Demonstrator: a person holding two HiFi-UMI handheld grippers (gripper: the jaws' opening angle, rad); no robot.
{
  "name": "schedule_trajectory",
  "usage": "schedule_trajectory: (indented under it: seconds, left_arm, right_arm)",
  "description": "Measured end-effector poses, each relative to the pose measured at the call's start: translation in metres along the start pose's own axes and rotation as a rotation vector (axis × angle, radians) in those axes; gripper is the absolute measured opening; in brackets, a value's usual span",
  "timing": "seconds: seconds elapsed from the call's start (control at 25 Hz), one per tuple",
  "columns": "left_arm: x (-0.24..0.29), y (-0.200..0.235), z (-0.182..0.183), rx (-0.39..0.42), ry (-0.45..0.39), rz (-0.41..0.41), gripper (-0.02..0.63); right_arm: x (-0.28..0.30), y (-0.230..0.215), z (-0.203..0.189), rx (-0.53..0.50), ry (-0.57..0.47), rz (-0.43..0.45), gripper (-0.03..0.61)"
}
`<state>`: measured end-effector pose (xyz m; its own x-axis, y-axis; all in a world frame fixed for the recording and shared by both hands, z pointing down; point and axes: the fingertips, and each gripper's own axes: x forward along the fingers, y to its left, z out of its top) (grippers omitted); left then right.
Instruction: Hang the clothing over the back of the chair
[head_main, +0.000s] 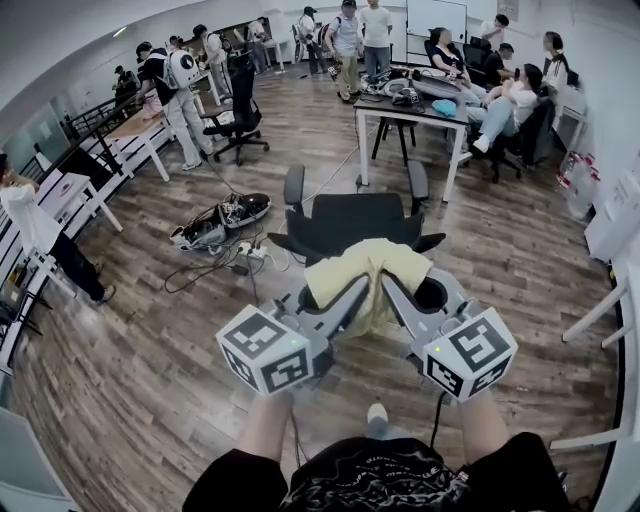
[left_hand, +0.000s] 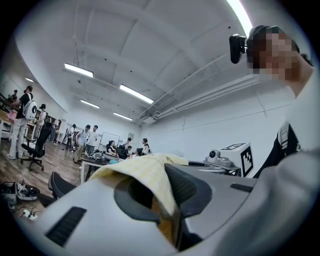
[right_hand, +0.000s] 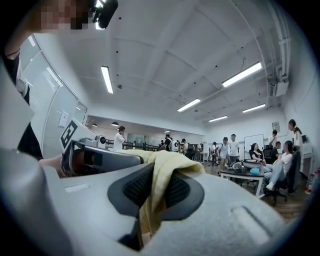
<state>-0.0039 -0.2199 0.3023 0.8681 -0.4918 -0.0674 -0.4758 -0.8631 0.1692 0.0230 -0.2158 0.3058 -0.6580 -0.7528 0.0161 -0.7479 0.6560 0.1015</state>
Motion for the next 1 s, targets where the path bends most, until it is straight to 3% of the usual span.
schedule_trajectory:
  seconds: [0.24,0.84,1.0]
  left_arm:
    - [0.010,0.003,0.028,0.010,-0.049,-0.020,0.050]
    - [0.030,0.030,0.061,0.051,-0.098,-0.011,0.050]
    - [0.035,0.032,0.056,0.072,-0.099,-0.005,0.051]
  right_arm:
    - [0.005,-0.012,0.028,0.014,-0.043,0.025,0.032]
    - [0.032,-0.039,0.053,-0.010,-0.079,0.014,0.032]
    - [0.032,-0.045,0.046,-0.022,-0.100,0.010,0.032]
